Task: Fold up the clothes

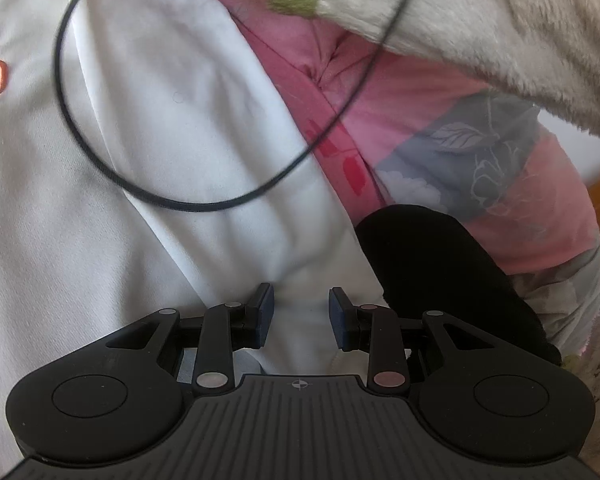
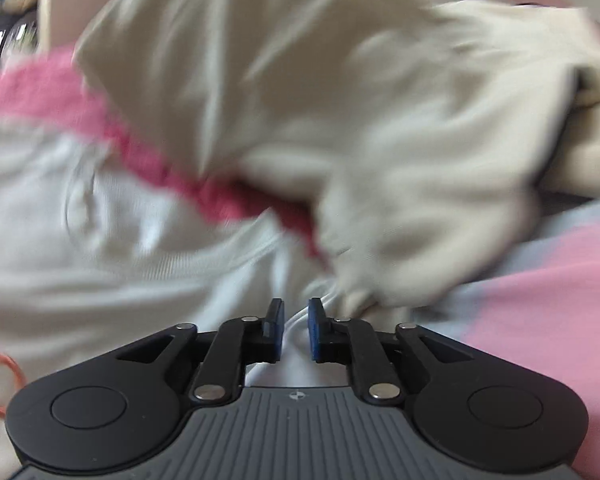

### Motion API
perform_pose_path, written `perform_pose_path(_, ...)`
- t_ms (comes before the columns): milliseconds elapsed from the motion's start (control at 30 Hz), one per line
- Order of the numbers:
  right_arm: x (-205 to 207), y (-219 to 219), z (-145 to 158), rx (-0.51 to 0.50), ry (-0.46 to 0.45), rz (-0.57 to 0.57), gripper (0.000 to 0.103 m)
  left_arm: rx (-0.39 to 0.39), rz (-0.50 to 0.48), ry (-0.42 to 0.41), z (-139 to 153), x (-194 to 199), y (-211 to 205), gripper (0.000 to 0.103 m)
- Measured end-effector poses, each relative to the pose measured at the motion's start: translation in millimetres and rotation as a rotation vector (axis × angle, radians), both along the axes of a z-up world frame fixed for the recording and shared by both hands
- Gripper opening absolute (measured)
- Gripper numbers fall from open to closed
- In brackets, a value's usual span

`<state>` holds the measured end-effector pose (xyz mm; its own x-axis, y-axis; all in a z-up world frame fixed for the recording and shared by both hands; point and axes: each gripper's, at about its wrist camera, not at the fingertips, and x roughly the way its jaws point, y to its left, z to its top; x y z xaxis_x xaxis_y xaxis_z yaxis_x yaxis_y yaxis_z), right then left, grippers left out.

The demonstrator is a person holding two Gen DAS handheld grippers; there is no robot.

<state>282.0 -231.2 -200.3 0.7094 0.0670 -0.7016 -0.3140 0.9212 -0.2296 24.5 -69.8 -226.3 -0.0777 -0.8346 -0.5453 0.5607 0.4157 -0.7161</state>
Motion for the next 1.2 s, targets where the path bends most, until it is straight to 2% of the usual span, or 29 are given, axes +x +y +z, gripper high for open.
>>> perform_pose_path(67,-10.1,-12.5,14.2,-0.001,0.008,-0.038,0.03,0.002,0.002,-0.001,0.6,-1.1,-1.6,0.03)
perform_pose_path(233,-51.9,-34.2,25.6,-0.038,0.085,-0.032,0.03,0.007,0.009,-0.002,2.3,-4.0,-5.4,0.03)
perform_pose_path(367,-69.9,-51.8,-3.3,-0.093,0.194,-0.061,0.03,0.021,0.01,-0.015,4.5,-6.5,-9.0,0.03)
perform_pose_path(433,-70.8,-64.3,-17.2,-0.119,0.201,-0.101,0.03,0.032,0.01,-0.024,6.3,-9.0,-12.2,0.03)
perform_pose_path(467,-71.5,-71.6,-14.5,-0.097,0.2,-0.137,0.03,0.037,0.011,-0.031,7.4,-10.5,-13.7,0.03)
perform_pose_path(533,-81.6,-82.9,9.4,-0.034,0.173,-0.187,0.03,0.047,0.013,-0.044,9.9,-13.8,-16.6,0.03)
perform_pose_path(600,-101.5,-87.1,35.3,-0.019,0.143,-0.149,0.03,0.054,0.015,-0.054,12.0,-16.3,-18.8,0.03)
perform_pose_path(667,-121.0,-89.3,51.7,-0.02,0.157,-0.11,0.03,0.061,0.016,-0.062,13.5,-17.9,-20.1,0.03)
perform_pose_path(733,-134.5,-91.1,49.9,-0.015,0.197,-0.09,0.03,0.074,0.02,-0.073,15.5,-21.2,-22.4,0.03)
perform_pose_path(800,-142.7,-95.1,34.5,-0.007,0.239,-0.101,0.03,0.087,0.024,-0.084,17.5,-24.5,-24.7,0.03)
perform_pose_path(867,-142.6,-102.0,7.6,0.011,0.296,-0.158,0.03,0.101,0.028,-0.095,19.4,-27.8,-27.0,0.03)
perform_pose_path(933,-145.0,-112.7,-6.5,0.089,0.299,-0.213,0.03,0.114,0.032,-0.106,21.4,-31.1,-29.3,0.03)
perform_pose_path(1033,-154.5,-126.1,12.4,0.218,0.266,-0.292,0.03,0.133,0.038,-0.122,24.0,-36.0,-32.6,0.03)
perform_pose_path(1133,-172.9,-122.6,32.5,0.246,0.235,-0.247,0.03,0.144,0.043,-0.13,25.1,-40.3,-35.3,0.03)
perform_pose_path(1200,-188.6,-116.7,37.8,0.277,0.267,-0.193,0.03,0.149,0.045,-0.133,26.0,-42.8,-38.4,0.031)
